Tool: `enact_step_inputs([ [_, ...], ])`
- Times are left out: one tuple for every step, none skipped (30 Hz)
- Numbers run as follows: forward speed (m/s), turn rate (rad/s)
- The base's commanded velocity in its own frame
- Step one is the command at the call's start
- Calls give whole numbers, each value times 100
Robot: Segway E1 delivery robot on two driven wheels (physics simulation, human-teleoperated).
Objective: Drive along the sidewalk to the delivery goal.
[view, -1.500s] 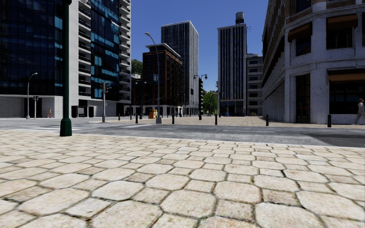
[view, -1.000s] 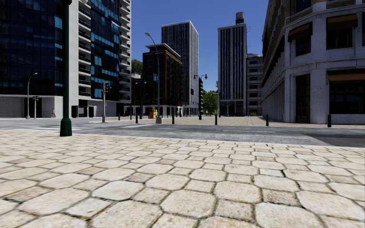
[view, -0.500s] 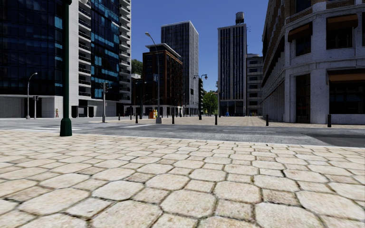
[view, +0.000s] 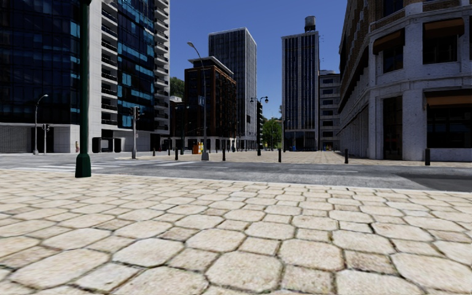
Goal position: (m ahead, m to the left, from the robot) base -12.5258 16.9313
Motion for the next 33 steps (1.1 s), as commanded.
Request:
enact_step_inputs([
  [109,22],
  [110,25],
  [115,26],
  [122,27],
  [125,28],
  [125,28],
  [125,28],
  [125,28],
  [125,28],
  [125,28],
  [126,28],
  [126,28],
  [126,28],
  [126,28],
  [126,28],
  [127,34],
  [128,48],
  [128,48],
  [129,54],
  [129,55],
  [129,56],
  [129,56],
  [129,56],
  [129,56],
  [129,56],
  [129,56],
  [129,56],
  [130,56],
  [130,56],
  [130,56],
  [130,56],
  [131,56],
  [131,56],
])
